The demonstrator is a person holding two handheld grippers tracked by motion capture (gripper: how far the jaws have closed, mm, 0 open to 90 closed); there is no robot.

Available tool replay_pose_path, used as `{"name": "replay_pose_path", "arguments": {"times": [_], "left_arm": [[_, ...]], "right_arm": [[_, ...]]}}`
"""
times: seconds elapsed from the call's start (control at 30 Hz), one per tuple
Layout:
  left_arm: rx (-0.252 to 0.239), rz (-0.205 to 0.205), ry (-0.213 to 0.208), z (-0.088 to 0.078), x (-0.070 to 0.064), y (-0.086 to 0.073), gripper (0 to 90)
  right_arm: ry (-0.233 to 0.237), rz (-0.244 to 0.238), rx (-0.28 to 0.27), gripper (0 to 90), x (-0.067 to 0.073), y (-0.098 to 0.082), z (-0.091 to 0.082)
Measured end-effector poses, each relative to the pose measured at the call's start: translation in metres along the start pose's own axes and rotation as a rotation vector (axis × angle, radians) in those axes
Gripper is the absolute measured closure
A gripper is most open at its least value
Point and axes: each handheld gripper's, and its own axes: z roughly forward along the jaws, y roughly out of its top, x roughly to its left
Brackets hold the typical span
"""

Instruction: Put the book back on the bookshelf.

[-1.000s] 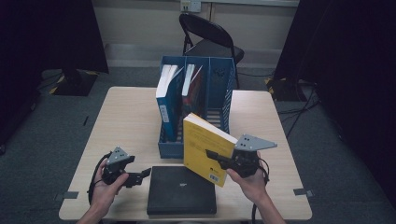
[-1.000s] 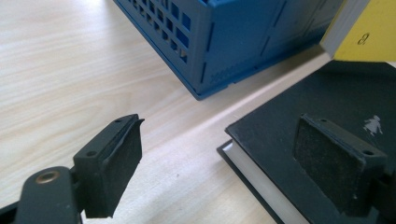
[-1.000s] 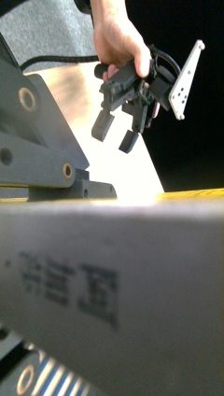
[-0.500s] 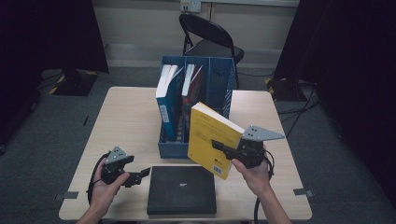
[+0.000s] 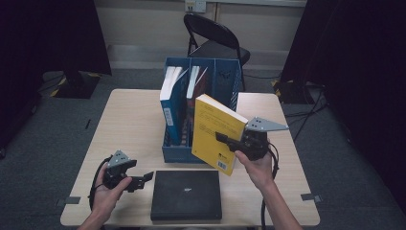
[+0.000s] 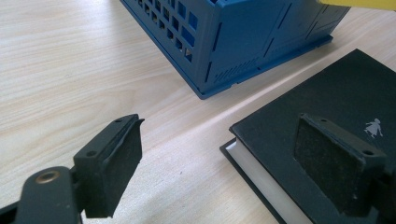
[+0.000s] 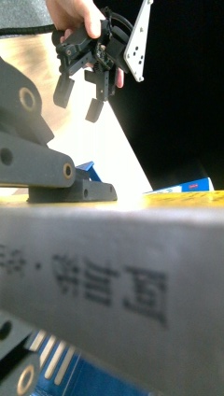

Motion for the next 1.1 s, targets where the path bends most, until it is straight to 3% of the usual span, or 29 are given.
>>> {"name": "replay_pose_path", "arguments": {"times": [0.23, 0.43, 0.67, 1.1], "left_arm": [[-0.004, -0.008, 0.004, 0.000, 0.001, -0.001, 15.7], [0.000, -0.003, 0.005, 0.001, 0.001, 0.000, 15.7], [0.004, -0.017, 0.005, 0.001, 0.002, 0.000, 15.7], [0.000, -0.022, 0.011, 0.000, 0.004, -0.001, 15.7]], "right_arm": [[-0.014, -0.024, -0.004, 75.6, 0.002, 0.013, -0.004], [-0.047, -0.011, -0.013, 75.7, -0.005, 0.023, -0.001], [-0.080, 0.004, -0.011, 75.7, -0.014, 0.031, 0.012], [-0.203, -0.013, 0.021, 75.7, -0.017, 0.040, 0.044]]}}
